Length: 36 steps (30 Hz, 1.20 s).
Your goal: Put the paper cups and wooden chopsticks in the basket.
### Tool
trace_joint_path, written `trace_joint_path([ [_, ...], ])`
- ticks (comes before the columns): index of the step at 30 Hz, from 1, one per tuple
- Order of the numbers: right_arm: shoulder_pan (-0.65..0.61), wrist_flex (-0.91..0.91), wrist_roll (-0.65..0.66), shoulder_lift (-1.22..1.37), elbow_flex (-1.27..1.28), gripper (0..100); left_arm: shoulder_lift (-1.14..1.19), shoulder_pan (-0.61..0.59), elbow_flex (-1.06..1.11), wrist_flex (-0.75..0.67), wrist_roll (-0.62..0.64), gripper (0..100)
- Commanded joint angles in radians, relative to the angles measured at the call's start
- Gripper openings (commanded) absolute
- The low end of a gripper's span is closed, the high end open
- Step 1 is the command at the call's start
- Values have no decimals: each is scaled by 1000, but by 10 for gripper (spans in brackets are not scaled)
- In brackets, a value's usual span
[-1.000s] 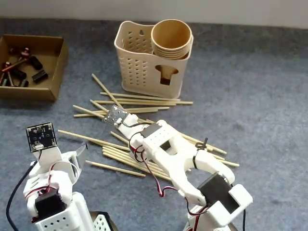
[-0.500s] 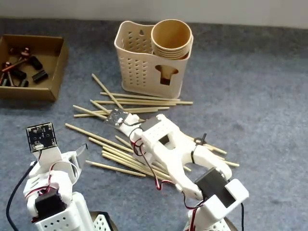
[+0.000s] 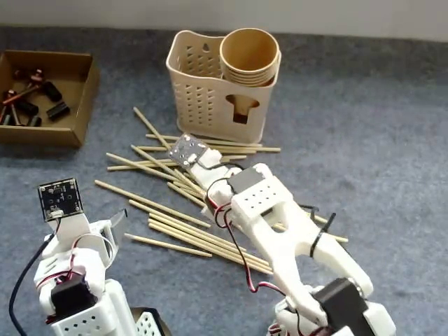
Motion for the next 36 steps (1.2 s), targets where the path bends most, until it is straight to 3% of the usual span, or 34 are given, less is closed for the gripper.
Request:
trace_joint_path([
  [1,24,-25,-38,-113,4,5,-8,-5,-7,-2,-6,332],
  [11,59,-39,-224,-361,-8,5,-8,-5,-7,-3,-6,332],
  [20,53,-136,-226,-398,-113,5,-8,-4,4,-3,-6,332],
  [36,56,-676,-226,-397,-139,5,-8,-4,4,-3,-6,332],
])
